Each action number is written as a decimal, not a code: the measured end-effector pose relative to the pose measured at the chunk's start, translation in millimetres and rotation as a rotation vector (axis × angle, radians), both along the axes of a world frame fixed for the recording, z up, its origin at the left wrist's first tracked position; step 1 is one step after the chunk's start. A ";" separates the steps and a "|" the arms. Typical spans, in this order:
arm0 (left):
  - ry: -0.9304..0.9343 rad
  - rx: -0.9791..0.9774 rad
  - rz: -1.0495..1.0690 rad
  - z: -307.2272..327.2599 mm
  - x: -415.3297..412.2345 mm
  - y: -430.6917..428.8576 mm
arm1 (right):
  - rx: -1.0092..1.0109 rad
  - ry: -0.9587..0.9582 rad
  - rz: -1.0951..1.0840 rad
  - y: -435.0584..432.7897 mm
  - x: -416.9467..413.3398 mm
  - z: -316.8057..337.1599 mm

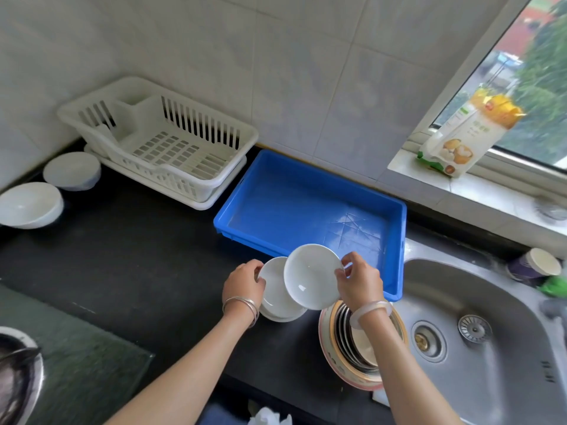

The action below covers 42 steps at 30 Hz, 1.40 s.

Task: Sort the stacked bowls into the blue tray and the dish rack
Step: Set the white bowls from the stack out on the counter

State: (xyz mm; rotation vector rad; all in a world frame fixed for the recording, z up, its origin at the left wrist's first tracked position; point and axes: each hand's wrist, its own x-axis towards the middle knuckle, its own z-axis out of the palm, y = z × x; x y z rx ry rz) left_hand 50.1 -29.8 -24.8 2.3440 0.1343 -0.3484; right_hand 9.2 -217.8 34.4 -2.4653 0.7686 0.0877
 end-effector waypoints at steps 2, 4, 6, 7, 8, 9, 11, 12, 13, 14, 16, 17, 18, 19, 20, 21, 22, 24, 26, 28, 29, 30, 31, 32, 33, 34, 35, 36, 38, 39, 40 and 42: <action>-0.008 -0.032 0.017 3.2 0.8 0.9 | 0.017 -0.024 -0.002 -2.0 -0.4 3.0; -0.013 -0.081 0.051 7.5 3.0 5.6 | 0.037 -0.060 0.013 -2.5 1.0 7.9; -0.021 -0.130 0.091 14.5 7.2 13.7 | 0.053 -0.093 0.027 -1.4 5.5 13.8; -0.025 -0.157 0.113 18.7 9.8 19.0 | 0.062 -0.107 0.037 -0.1 8.5 17.0; -0.026 -0.184 0.137 23.1 12.4 25.4 | 0.081 -0.122 0.048 2.0 12.3 20.2; -0.026 -0.211 0.165 27.2 15.2 32.9 | 0.107 -0.138 0.057 5.0 16.9 23.5; -0.029 -0.256 0.230 33.1 20.9 51.2 | 0.156 -0.164 0.081 13.9 28.1 28.8; -0.033 -0.269 0.264 34.5 23.3 61.8 | 0.173 -0.169 0.096 19.7 34.7 30.5; -0.036 -0.278 0.300 34.8 25.6 72.7 | 0.187 -0.171 0.114 26.3 41.3 31.5; -0.040 -0.287 0.339 34.3 27.4 86.0 | 0.198 -0.170 0.139 35.0 49.1 31.0; -0.047 -0.310 0.404 32.0 29.8 108.3 | 0.237 -0.161 0.159 50.3 63.0 27.6; -0.051 -0.326 0.445 30.2 30.0 120.9 | 0.266 -0.149 0.166 60.3 71.2 24.2; -0.054 -0.342 0.489 28.1 29.6 133.9 | 0.295 -0.132 0.172 71.2 79.7 19.6; -0.059 -0.355 0.538 25.6 29.1 146.5 | 0.319 -0.114 0.181 83.0 88.3 14.4; -0.063 -0.364 0.587 22.6 28.9 158.8 | 0.340 -0.096 0.193 95.1 97.4 8.6; -0.065 -0.375 0.636 18.9 28.9 170.7 | 0.359 -0.076 0.208 107.9 106.2 2.7; -0.065 -0.396 0.686 14.8 29.0 182.5 | 0.380 -0.057 0.222 121.4 114.6 -3.5; -0.063 -0.446 0.783 5.9 30.1 204.8 | 0.424 -0.020 0.243 148.2 130.7 -16.9; -0.062 -0.480 0.875 -4.1 32.5 224.8 | 0.451 0.021 0.258 173.9 146.6 -30.6; -0.064 -0.514 0.975 -13.5 36.8 242.4 | 0.477 0.063 0.256 198.7 164.0 -43.0; -0.064 -0.519 1.016 -17.4 39.6 250.3 | 0.488 0.081 0.250 210.2 172.7 -48.6; -0.063 -0.516 1.048 -20.7 42.7 257.7 | 0.499 0.096 0.242 221.2 181.5 -53.8; -0.062 -0.513 1.073 -23.6 46.3 264.7 | 0.507 0.107 0.235 231.5 189.7 -58.6; -0.062 -0.514 1.093 -26.2 50.2 271.3 | 0.512 0.118 0.229 241.0 197.4 -62.9; -0.063 -0.517 1.108 -28.8 54.1 277.5 | 0.513 0.127 0.225 249.5 204.6 -67.1; -0.064 -0.520 1.122 -31.4 58.1 283.3 | 0.514 0.136 0.222 257.0 211.2 -71.3; -0.064 -0.521 1.135 -33.6 62.3 288.6 | 0.517 0.144 0.219 263.7 217.2 -75.4; -0.062 -0.520 1.148 -35.6 66.1 293.3 | 0.524 0.153 0.214 269.6 222.5 -79.1; -0.061 -0.531 1.167 -39.3 73.4 301.1 | 0.536 0.168 0.195 279.7 232.0 -85.7; -0.062 -0.539 1.172 -40.5 76.7 304.1 | 0.537 0.171 0.185 283.9 236.2 -88.4; -0.061 -0.541 1.174 -41.5 79.7 306.4 | 0.534 0.171 0.178 287.2 240.0 -90.9; -0.057 -0.550 1.180 -43.3 85.0 310.1 | 0.525 0.161 0.166 292.9 246.6 -95.8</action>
